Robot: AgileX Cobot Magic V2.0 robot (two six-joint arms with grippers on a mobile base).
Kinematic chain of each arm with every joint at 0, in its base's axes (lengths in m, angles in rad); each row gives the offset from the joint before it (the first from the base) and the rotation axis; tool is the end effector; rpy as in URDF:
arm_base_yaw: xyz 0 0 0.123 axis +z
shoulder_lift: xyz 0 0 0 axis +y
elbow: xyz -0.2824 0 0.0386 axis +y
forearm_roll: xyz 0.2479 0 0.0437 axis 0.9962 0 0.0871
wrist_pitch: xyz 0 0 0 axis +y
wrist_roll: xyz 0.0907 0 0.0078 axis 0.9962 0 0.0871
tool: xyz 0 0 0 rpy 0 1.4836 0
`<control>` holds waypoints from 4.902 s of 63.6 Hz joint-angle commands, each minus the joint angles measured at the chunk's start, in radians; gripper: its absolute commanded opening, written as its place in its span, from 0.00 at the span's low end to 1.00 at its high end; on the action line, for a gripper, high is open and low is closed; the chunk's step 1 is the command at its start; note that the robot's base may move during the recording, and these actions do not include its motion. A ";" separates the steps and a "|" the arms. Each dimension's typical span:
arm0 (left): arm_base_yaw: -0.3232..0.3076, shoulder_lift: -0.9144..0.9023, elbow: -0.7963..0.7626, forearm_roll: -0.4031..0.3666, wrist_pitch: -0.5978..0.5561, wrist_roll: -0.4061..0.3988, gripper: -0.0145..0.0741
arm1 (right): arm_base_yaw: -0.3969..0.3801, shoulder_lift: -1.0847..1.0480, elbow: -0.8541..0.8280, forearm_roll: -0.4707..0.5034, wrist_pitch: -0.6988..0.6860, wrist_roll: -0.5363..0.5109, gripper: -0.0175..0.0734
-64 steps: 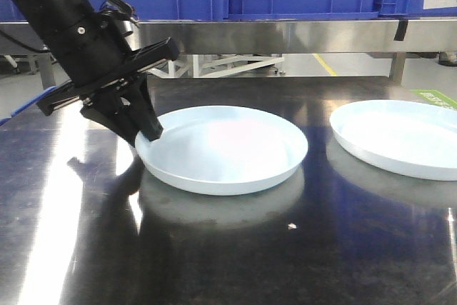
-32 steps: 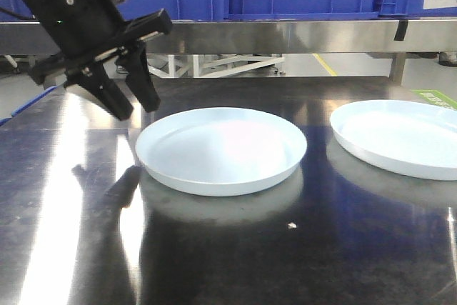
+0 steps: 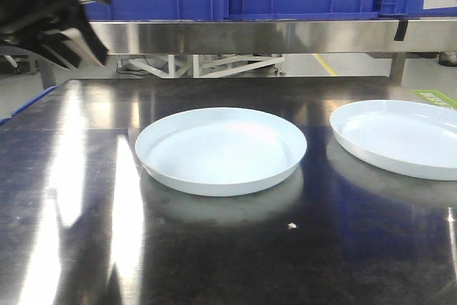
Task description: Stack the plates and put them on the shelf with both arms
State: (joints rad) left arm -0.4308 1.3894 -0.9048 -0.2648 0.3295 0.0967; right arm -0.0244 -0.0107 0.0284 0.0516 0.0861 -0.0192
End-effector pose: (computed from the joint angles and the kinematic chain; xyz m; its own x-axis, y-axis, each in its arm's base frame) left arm 0.2649 -0.1303 0.2713 -0.6624 0.1357 -0.7368 0.3767 0.9104 -0.1710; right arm 0.0569 -0.0010 0.1963 -0.0158 0.0326 -0.9993 0.0205 0.9993 0.0323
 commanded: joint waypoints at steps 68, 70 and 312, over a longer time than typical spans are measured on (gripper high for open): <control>0.195 -1.000 0.619 0.037 -0.377 0.176 0.25 | -0.003 -0.019 0.001 0.001 -0.086 -0.007 0.25; 0.195 -1.023 0.619 0.037 -0.357 0.176 0.25 | -0.003 -0.019 0.001 0.001 -0.086 -0.007 0.25; 0.339 -1.091 0.611 -0.022 -0.396 0.169 0.25 | -0.115 1.447 -1.063 0.054 0.634 -0.070 0.36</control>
State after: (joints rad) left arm -0.0854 0.2924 -0.2587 -0.2777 0.0230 0.2699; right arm -0.1198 1.4212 -0.9652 0.1024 0.7261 -0.0779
